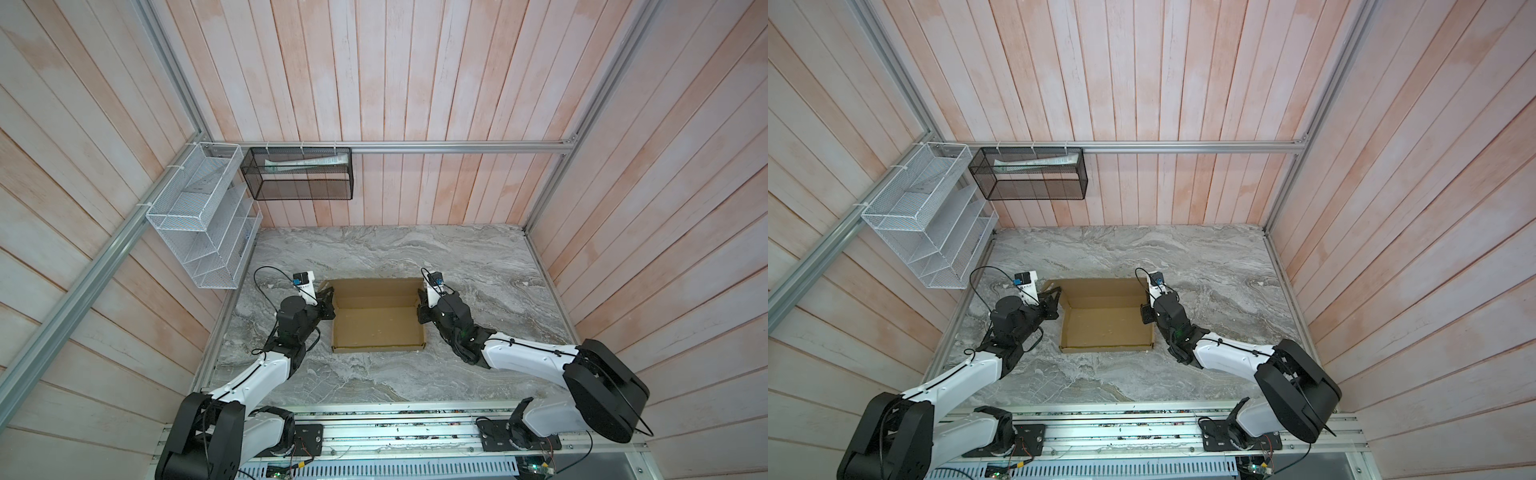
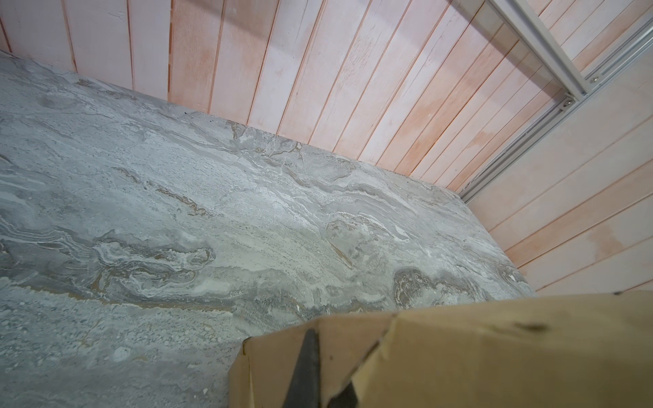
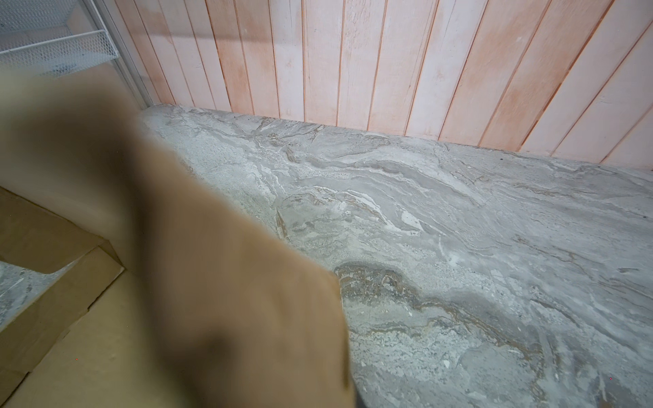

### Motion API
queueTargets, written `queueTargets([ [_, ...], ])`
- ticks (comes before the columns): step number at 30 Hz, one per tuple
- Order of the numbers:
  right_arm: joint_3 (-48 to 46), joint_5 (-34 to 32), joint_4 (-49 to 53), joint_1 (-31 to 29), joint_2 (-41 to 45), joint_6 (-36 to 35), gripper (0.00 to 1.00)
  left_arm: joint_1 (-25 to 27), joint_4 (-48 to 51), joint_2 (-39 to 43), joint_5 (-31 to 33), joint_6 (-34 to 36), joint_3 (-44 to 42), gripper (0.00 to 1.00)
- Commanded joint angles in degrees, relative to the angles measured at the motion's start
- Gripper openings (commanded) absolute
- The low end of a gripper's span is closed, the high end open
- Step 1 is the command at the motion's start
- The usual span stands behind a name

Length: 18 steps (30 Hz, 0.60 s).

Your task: Fold the paper box

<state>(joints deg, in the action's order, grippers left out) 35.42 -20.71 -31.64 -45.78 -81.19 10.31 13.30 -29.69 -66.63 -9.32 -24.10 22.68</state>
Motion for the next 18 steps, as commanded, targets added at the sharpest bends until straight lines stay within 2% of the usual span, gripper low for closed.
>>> queueTargets([
  [1, -1.45, 2.31, 2.80, -2.12, -0.74, 0.24, 0.11, 1.47, 4.84, -0.01, -3.53, -1.75, -2.78, 0.06],
  [18, -6.09, -0.87, -2.64, -4.32, 0.33, 0.07, 0.11, 1.64, 2.82, 2.74, -2.39, -1.96, -6.51, 0.06],
])
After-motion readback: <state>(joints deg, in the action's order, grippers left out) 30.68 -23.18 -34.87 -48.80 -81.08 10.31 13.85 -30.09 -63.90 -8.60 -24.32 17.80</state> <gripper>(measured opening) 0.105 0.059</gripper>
